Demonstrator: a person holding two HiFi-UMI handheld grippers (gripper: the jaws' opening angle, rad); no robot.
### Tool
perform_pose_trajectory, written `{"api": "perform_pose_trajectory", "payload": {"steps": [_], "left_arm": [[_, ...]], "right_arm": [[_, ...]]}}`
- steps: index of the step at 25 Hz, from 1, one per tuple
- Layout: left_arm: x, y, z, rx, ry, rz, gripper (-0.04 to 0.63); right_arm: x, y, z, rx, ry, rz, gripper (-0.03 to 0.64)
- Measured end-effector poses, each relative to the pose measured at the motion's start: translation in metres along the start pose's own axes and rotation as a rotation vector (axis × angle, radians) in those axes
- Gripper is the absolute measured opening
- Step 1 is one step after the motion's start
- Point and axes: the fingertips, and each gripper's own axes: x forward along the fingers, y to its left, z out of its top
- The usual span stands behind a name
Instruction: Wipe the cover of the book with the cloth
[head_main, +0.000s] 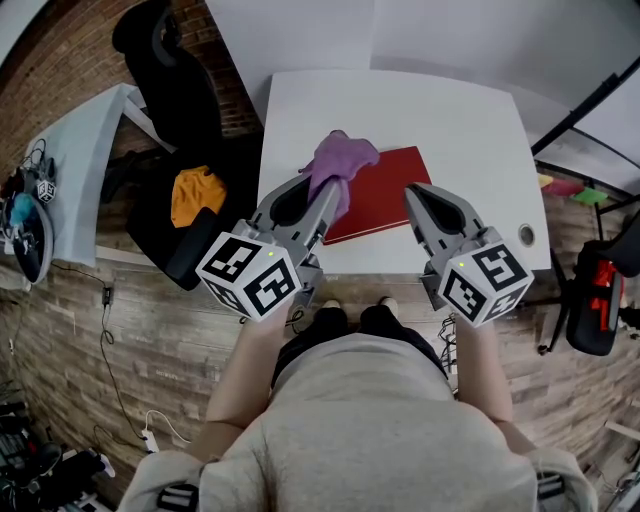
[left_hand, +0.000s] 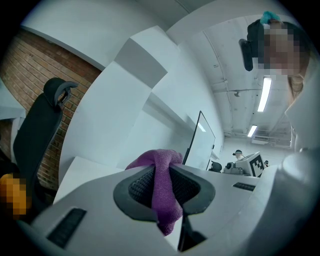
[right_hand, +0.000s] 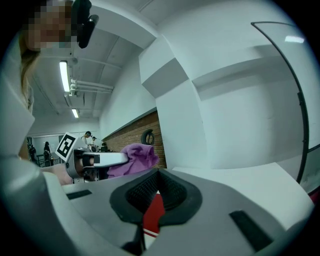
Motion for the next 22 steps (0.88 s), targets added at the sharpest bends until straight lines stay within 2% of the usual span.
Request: {"api": "perform_pose_trajectory", "payload": {"steps": [22], "left_arm": [[0.0049, 0.0016, -0.0075, -0.008, 0.026, -0.004, 0.08]], "right_arm": [[-0.0012, -0.0095, -0.0015, 0.02, 0.007, -0.015, 0.021]]}}
